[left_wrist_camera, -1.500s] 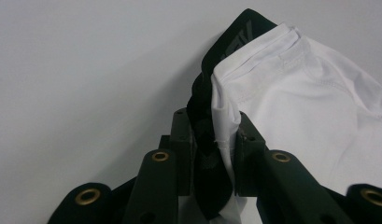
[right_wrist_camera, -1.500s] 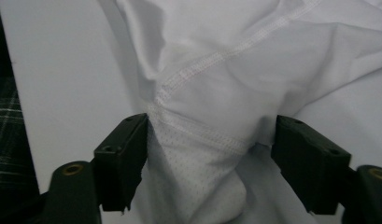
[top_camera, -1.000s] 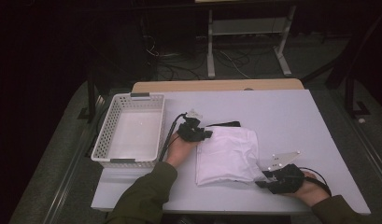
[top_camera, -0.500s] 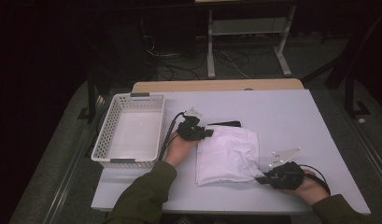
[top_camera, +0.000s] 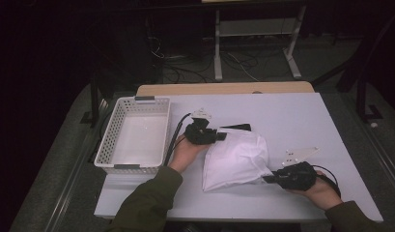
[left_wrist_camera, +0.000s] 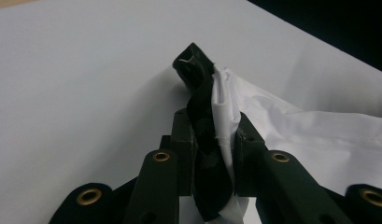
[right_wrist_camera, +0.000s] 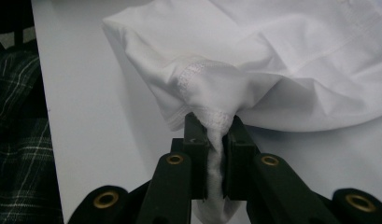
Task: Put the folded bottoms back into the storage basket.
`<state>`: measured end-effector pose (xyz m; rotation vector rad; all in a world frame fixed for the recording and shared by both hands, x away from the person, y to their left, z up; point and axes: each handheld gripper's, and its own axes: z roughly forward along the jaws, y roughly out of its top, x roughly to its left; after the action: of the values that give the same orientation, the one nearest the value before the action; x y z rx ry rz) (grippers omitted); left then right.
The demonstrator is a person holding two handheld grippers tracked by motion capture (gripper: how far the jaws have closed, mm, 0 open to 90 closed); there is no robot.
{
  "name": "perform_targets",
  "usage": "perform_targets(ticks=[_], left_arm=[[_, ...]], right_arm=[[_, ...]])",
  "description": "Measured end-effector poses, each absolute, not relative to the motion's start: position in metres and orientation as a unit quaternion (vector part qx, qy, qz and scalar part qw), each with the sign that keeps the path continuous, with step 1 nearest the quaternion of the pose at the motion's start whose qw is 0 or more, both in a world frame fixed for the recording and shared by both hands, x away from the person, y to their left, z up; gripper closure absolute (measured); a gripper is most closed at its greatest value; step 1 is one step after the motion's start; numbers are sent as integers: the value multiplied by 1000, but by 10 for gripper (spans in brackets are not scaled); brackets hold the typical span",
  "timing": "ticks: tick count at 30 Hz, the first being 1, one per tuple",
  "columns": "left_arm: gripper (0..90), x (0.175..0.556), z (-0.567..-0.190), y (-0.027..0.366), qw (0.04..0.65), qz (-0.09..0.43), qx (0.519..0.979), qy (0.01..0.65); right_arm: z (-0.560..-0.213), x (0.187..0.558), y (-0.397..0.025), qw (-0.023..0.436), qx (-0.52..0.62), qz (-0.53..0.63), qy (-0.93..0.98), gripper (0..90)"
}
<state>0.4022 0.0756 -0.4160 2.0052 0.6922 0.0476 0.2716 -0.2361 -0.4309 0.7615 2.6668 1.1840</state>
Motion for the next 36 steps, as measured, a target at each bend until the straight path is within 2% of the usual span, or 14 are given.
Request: perform_targets(ticks=[10, 26, 36], left_arm=[[747, 392, -407, 63, 500, -2, 827, 258], [747, 374, -391, 42, 514, -26, 831, 211], [747, 382, -385, 47, 516, -30, 827, 222]], right_arm=[[-422, 276, -232, 83, 239, 425, 869, 813], [-405, 288, -209, 77, 220, 477, 847, 813], [-396, 303, -198, 75, 207, 489, 844, 813]])
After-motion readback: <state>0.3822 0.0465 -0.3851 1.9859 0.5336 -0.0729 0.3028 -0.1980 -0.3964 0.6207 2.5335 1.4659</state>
